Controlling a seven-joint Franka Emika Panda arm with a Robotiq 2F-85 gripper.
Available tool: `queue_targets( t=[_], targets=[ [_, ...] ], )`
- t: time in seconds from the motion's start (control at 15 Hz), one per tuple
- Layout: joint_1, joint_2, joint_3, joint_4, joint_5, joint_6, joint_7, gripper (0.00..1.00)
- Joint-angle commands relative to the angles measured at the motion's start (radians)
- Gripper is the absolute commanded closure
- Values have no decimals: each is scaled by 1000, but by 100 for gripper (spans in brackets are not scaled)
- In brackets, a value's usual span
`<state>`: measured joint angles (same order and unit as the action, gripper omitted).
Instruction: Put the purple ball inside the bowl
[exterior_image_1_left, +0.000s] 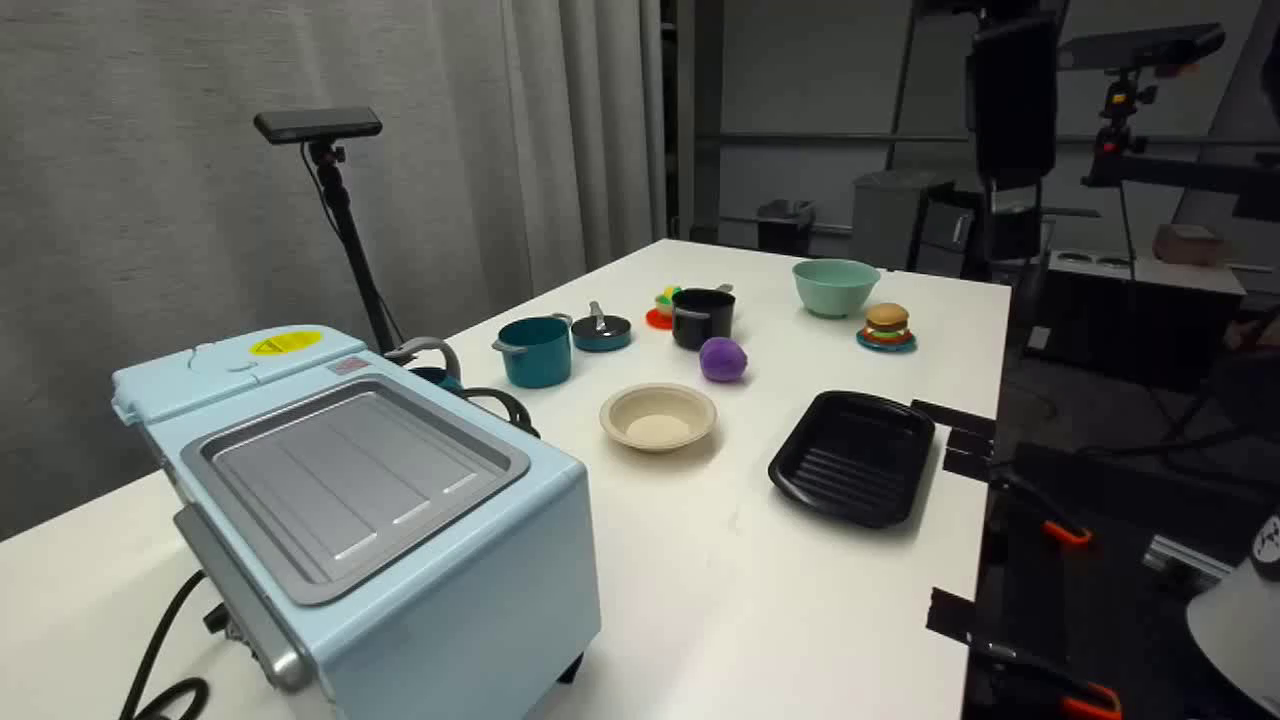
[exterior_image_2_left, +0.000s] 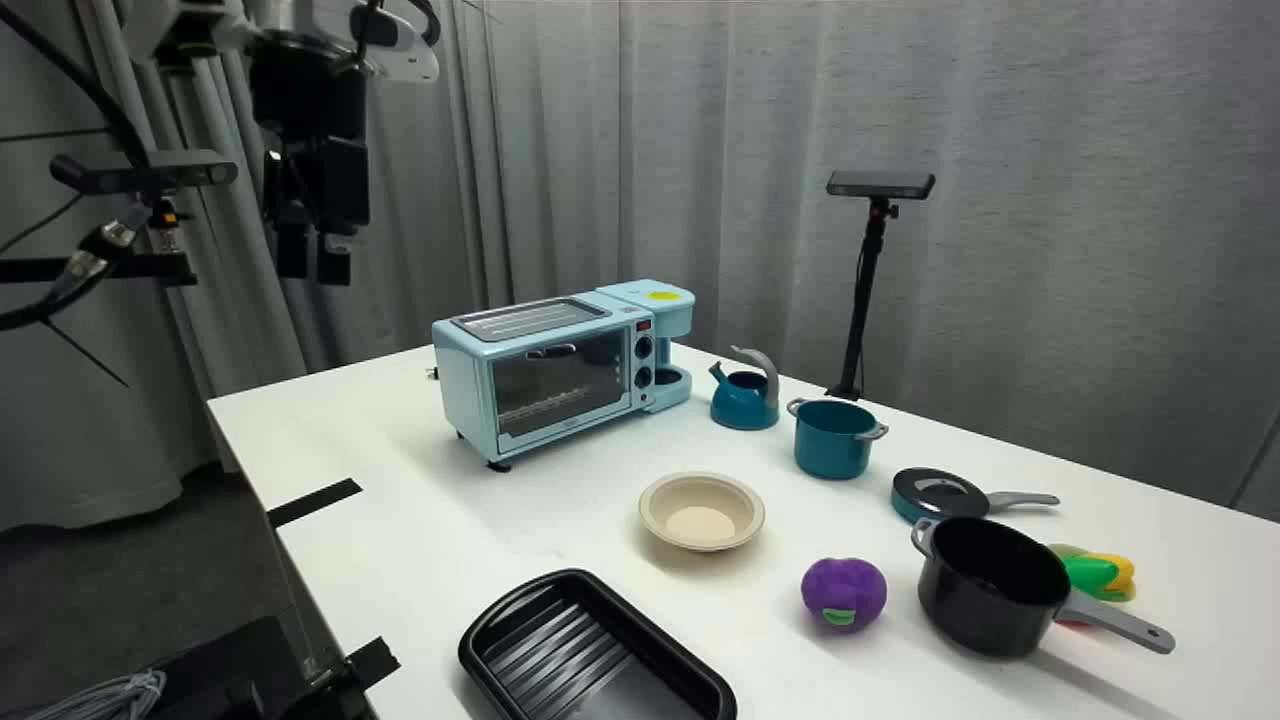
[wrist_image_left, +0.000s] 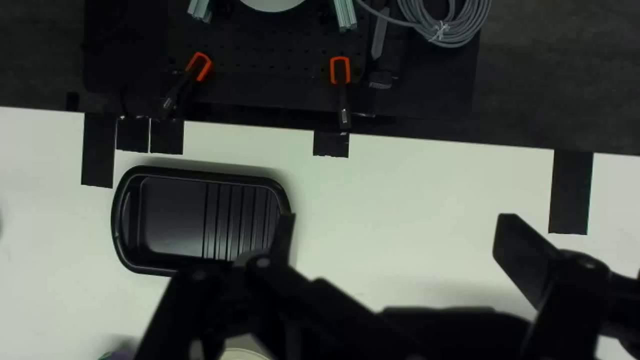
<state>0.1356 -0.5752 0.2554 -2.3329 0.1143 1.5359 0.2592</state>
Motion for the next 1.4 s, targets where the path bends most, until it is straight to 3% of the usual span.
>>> queue_targets(
  t=[0.0,0.73,1.33],
  targets=[
    [6,3,-4,1,-2,-1,3,0],
    [6,2,-4,1,-2,-1,3,0],
    [-96,151,-149,108,-74,70,-56,0]
  ],
)
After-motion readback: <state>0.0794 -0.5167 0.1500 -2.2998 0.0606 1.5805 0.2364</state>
